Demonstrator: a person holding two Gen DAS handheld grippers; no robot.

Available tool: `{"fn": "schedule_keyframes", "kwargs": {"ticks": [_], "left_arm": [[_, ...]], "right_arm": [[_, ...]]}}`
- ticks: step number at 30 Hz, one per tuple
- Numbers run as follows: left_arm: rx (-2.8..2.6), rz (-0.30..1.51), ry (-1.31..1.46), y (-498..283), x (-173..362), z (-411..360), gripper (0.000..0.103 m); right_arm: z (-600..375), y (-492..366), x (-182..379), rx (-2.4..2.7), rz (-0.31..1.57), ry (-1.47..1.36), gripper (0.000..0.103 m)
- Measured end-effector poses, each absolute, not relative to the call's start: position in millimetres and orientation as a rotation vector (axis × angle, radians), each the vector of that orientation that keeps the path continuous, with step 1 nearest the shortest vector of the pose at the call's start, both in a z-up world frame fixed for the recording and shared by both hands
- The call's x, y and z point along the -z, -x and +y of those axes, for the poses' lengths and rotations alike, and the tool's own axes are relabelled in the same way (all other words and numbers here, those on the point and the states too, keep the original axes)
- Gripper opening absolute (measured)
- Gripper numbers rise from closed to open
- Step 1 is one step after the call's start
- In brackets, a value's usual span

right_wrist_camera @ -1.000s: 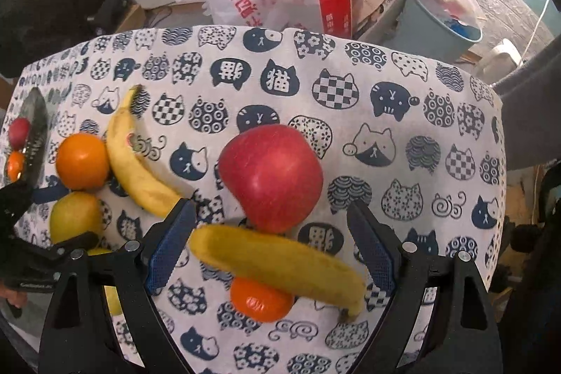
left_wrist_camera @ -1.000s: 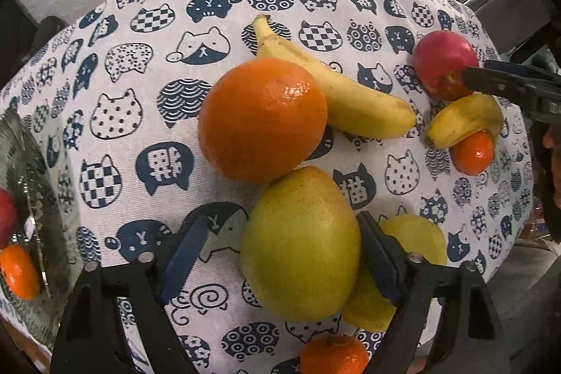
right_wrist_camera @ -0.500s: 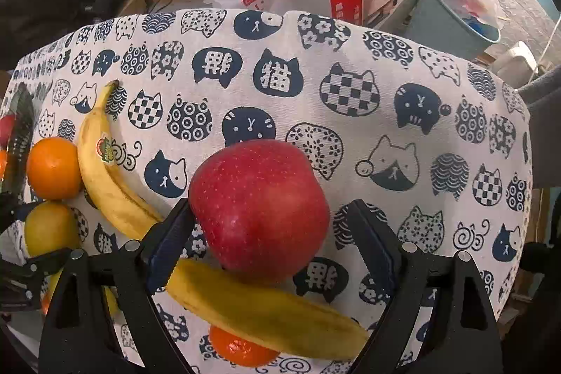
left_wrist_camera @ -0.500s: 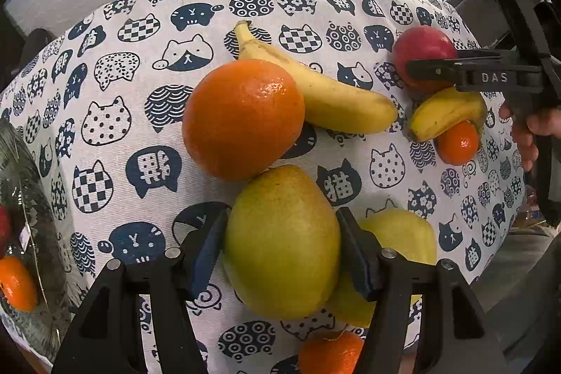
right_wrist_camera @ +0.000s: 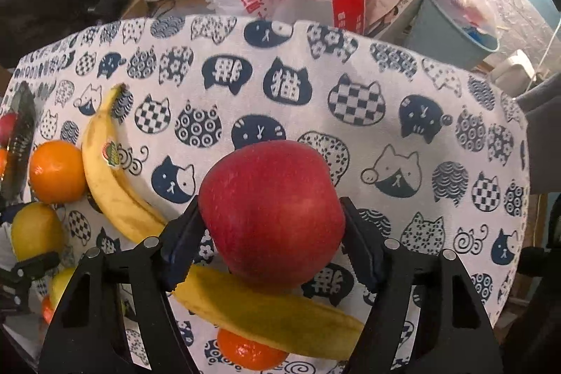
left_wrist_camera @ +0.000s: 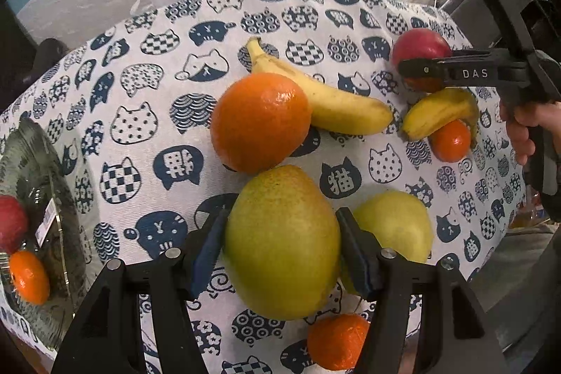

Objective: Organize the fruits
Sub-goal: 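Carry the pear in the left tool to the glass plate while the right tool carries the apple there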

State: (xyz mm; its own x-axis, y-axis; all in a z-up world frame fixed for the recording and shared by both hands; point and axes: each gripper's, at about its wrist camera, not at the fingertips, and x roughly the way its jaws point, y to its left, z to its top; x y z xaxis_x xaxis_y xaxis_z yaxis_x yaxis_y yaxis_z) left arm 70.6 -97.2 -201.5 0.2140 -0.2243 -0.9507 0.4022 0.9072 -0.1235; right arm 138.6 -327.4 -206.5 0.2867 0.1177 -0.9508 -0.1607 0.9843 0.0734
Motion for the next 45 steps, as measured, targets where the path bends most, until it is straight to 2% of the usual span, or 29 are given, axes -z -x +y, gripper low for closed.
{"fn": "schedule_keyframes", "kwargs": {"ticks": [25,45], "left_arm": [[0.328,1.114,-0.041,-63.8,133.7,-35.7,0.065],[0.197,1.089,0.044,-50.0,133.8,52.5,0.065]], "right_arm": [[-236.5,-94.7,101.0,-0.374,1.068,0.055,0.074],[-123.3,-103.5,98.4,-0.556,1.093,0.1,0.074]]}}
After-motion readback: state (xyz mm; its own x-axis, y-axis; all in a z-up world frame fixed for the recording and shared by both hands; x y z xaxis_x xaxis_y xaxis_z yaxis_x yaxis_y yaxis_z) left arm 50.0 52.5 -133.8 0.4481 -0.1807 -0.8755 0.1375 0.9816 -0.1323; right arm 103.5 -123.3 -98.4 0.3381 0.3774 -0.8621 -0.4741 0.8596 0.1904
